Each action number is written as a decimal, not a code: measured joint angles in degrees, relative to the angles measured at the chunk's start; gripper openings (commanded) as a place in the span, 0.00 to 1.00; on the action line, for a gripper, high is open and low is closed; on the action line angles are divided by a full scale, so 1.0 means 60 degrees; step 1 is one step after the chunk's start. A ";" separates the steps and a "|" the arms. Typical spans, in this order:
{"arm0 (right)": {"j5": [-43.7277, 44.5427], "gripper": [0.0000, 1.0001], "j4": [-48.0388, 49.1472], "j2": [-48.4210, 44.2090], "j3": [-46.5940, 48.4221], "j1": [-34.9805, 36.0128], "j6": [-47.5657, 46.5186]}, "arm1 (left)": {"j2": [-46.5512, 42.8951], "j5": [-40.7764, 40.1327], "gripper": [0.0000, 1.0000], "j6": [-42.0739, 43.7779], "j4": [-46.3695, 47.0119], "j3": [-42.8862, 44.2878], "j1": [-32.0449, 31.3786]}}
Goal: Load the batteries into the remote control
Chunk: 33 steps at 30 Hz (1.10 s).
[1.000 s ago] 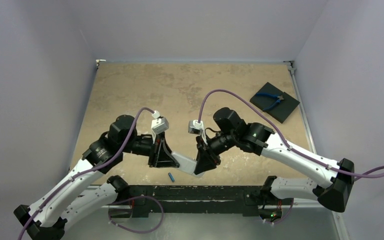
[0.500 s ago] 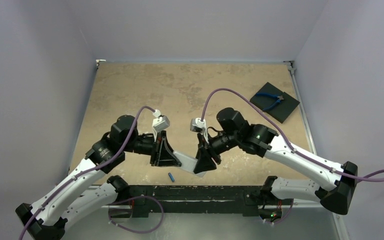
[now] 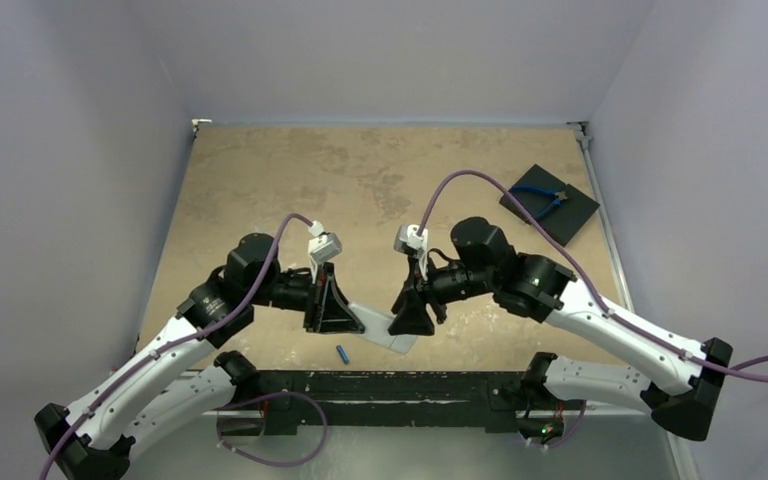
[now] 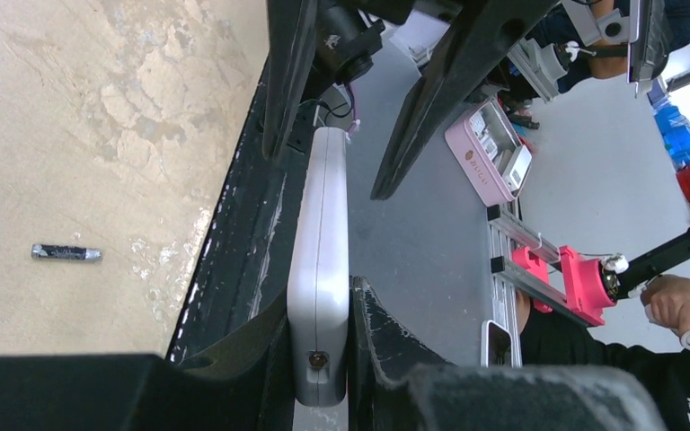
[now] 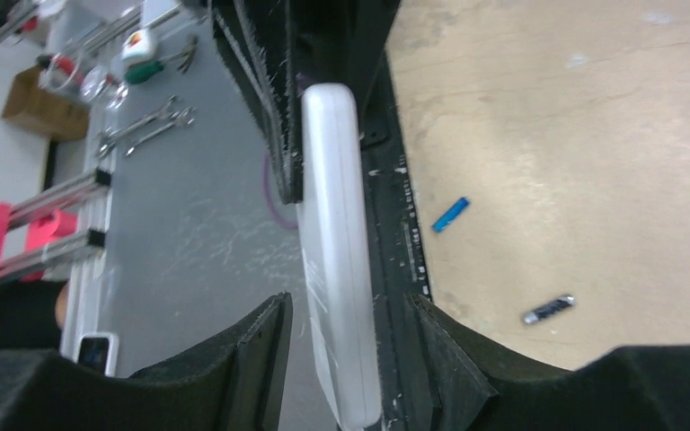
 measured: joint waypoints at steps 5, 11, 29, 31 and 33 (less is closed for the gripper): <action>0.1472 0.61 0.0011 -0.0823 -0.0015 0.0000 0.0459 | -0.0011 -0.0117 0.00 -0.0240 0.0248 -0.0277 0.0000; 0.3162 0.64 0.0040 -0.1690 -0.0302 0.0000 0.1064 | 0.0000 -0.0572 0.00 -0.0667 0.0641 -0.0707 0.0000; 0.5839 0.66 0.0335 -0.3351 -0.2422 0.0000 0.3883 | -0.0131 -0.2834 0.00 -0.3322 0.2488 -0.2157 0.0000; 0.5843 0.66 0.0510 -0.3366 -0.2685 0.0000 0.4116 | -0.0244 -0.3013 0.00 -0.3665 0.2663 -0.2371 0.0000; 0.5839 0.65 0.0656 -0.3395 -0.2947 0.0000 0.4371 | -0.0313 -0.3144 0.00 -0.3898 0.2707 -0.2488 0.0000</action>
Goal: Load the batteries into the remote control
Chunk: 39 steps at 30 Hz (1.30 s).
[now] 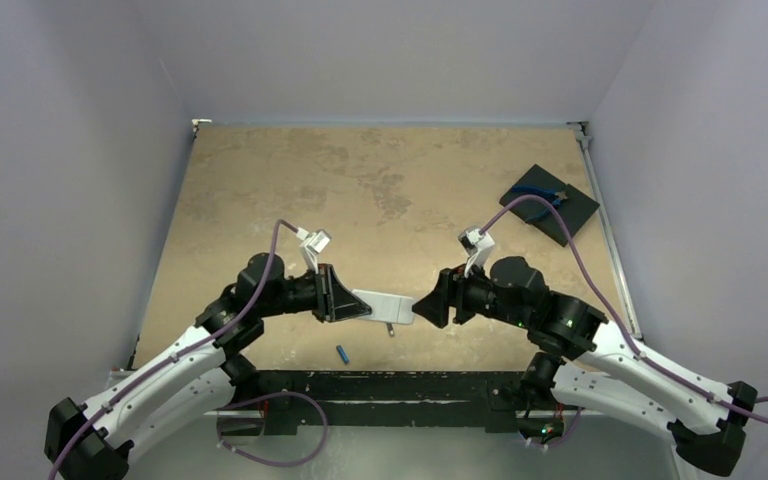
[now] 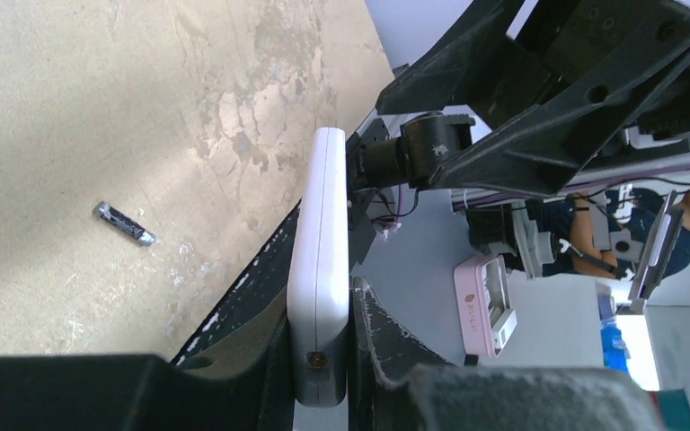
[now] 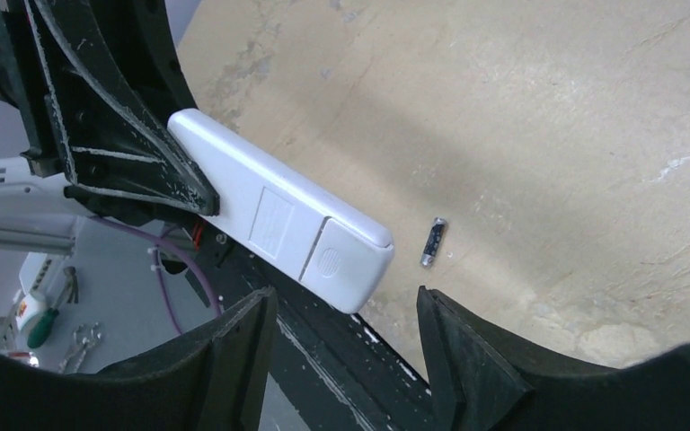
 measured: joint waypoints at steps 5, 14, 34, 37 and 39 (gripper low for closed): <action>0.0011 0.64 0.0408 -0.0011 -0.0357 0.0000 0.0597 | -0.0127 -0.0186 0.00 -0.0419 0.0164 -0.0066 0.0000; 0.0029 0.62 0.1140 -0.0233 -0.0998 0.0000 0.1603 | -0.0401 -0.0299 0.00 -0.1038 0.0674 -0.0342 0.0000; 0.0131 0.56 0.2193 -0.0423 -0.1541 0.0000 0.2495 | -0.0539 -0.0055 0.00 -0.1840 0.1807 -0.0656 0.0000; 0.0095 0.54 0.2317 -0.0499 -0.1621 0.0000 0.2586 | -0.0546 0.0000 0.00 -0.1931 0.1912 -0.0732 0.0000; 0.0055 0.53 0.2441 -0.0579 -0.1694 0.0000 0.2648 | -0.0546 0.0047 0.00 -0.1996 0.1967 -0.0769 0.0000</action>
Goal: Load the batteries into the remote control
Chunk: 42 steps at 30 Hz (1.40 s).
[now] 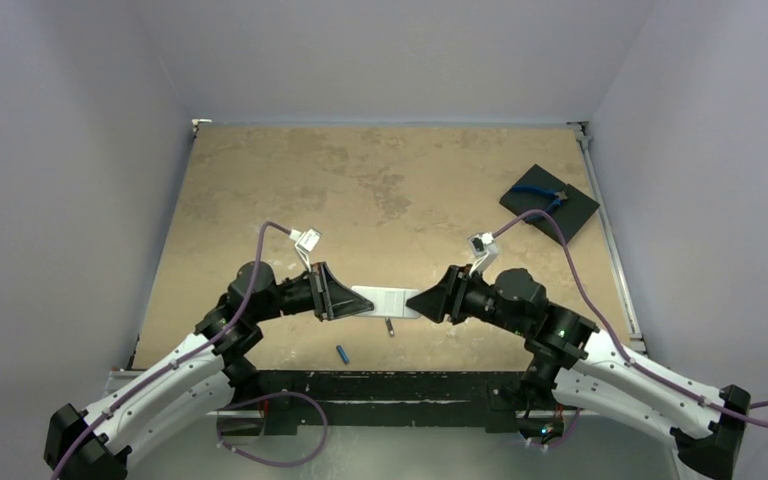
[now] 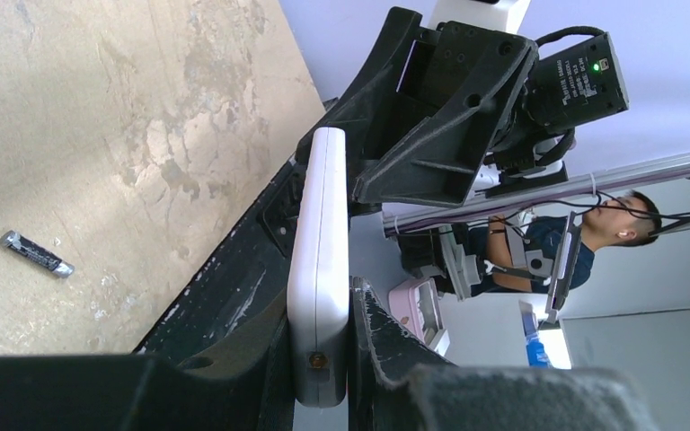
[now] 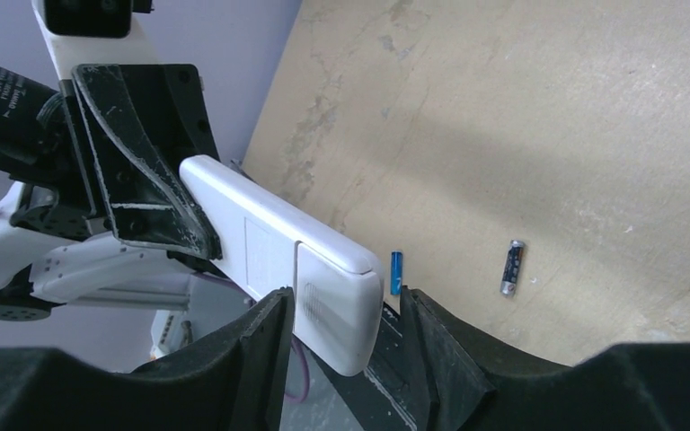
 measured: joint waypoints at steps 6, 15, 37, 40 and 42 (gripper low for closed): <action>-0.0175 0.46 0.0361 -0.0175 -0.0200 0.0000 0.0182 | -0.0004 0.0076 0.00 -0.0091 0.0138 -0.0076 0.0000; -0.0288 0.25 0.0521 -0.0375 -0.0357 -0.0033 0.0361 | -0.0087 0.0138 0.00 -0.0215 0.0262 -0.0087 0.0004; -0.0291 0.00 0.0324 -0.1504 -0.0470 -0.0011 0.0514 | -0.0616 0.0062 0.00 -0.0386 0.0430 -0.0178 -0.0047; -0.0117 0.00 0.0102 -0.1727 -0.0470 -0.0033 0.0492 | -0.0667 -0.0229 0.00 -0.0331 0.0087 -0.0178 -0.0036; -0.0091 0.00 0.0011 -0.1898 -0.0470 -0.0033 0.0532 | -0.0670 -0.0448 0.00 -0.0310 -0.0109 -0.0178 -0.0015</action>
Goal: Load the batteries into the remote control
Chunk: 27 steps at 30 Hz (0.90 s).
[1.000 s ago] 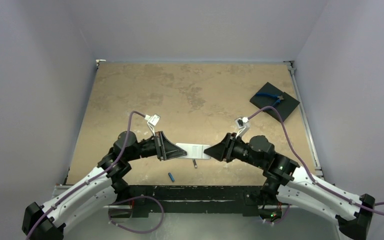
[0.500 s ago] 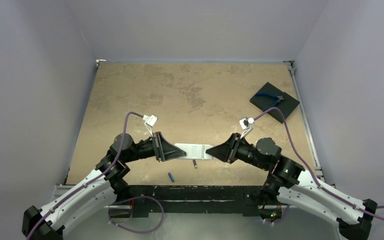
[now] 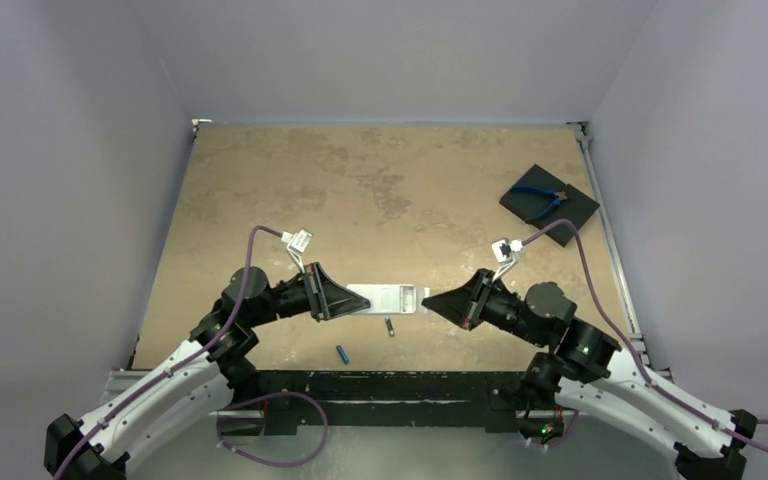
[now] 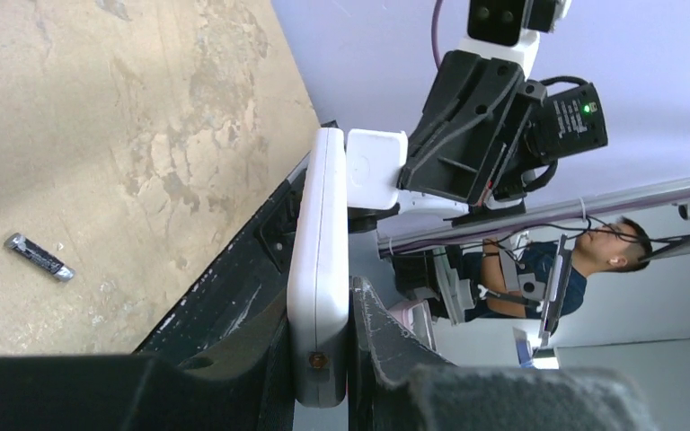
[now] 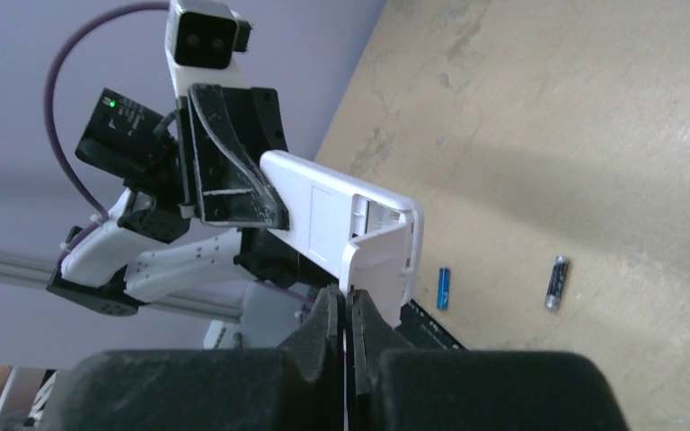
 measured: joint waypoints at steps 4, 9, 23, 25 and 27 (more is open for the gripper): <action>0.0044 0.00 -0.0135 -0.0164 0.0000 0.0000 -0.0084 | -0.0007 -0.0222 0.00 0.0000 -0.0208 0.0000 0.0007; 0.0127 0.00 -0.0444 -0.0200 0.0000 -0.0004 -0.0117 | -0.0011 -0.0368 0.00 0.0004 -0.0310 0.0000 0.0007; 0.1166 0.00 -0.0863 0.1024 0.0084 -0.0004 -0.0758 | 0.0004 -0.1468 0.00 0.1166 -0.2484 0.0903 0.0007; 0.1341 0.00 -0.0885 0.1435 0.0131 -0.0004 -0.0947 | 0.0015 -0.1672 0.00 0.1413 -0.2790 0.1126 0.0007; 0.1515 0.00 -0.0812 0.1840 0.0215 -0.0004 -0.1126 | 0.0018 -0.1872 0.00 0.1647 -0.3075 0.1271 0.0007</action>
